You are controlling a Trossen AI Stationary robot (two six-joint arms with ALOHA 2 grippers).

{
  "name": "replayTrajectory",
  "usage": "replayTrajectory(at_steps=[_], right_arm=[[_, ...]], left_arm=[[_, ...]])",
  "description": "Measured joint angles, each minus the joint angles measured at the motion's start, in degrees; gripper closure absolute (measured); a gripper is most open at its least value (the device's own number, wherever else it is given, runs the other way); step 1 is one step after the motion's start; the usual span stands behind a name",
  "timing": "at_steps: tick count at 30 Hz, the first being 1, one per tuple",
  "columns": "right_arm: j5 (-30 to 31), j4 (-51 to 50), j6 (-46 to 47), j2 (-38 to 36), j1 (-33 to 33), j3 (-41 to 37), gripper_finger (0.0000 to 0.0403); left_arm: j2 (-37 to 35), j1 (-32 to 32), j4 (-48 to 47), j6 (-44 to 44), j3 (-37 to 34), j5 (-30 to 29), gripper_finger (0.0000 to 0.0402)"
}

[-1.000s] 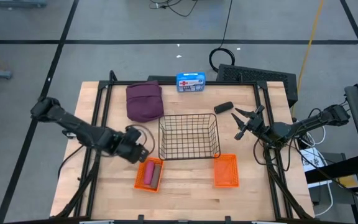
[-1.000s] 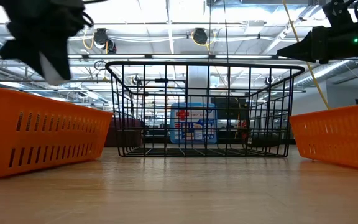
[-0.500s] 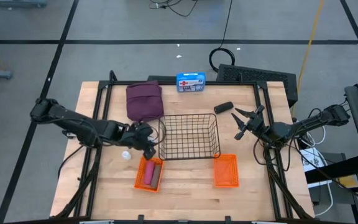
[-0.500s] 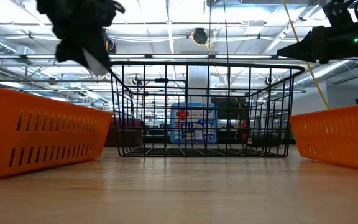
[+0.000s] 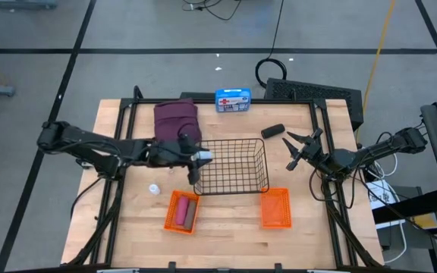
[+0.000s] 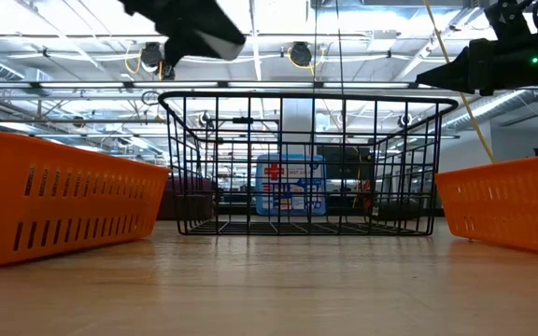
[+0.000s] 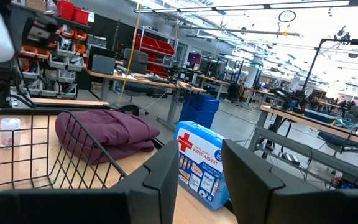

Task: Pick & Place Medicine items
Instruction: Put the bottom white pill bottle into the right orange basket

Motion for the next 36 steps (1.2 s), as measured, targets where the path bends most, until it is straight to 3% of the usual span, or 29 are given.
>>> replayTrajectory(at_steps=[12,20,25,31,36], right_arm=[[0.0,0.01,0.0,-0.01,-0.02,0.0,0.0293],[-0.02,0.13,0.27,-0.01,0.0,0.0,0.0293],[-1.64,0.08,11.31,0.54,0.0,-0.06,0.0293],[-4.5,0.79,25.4,1.75,-0.09,-0.92,0.0293],[-7.27,6.6,28.5,3.13,-1.28,-0.92,0.0293]], left_arm=[[10.98,5.67,22.96,6.08,0.0,16.37,0.0248],[18.76,6.54,23.48,7.15,4.31,19.54,0.0248],[22.05,6.34,23.73,12.77,6.25,19.8,0.0247],[22.48,6.94,23.35,13.39,6.47,22.26,0.0247],[22.54,7.24,23.39,14.79,6.47,22.41,0.0247]])
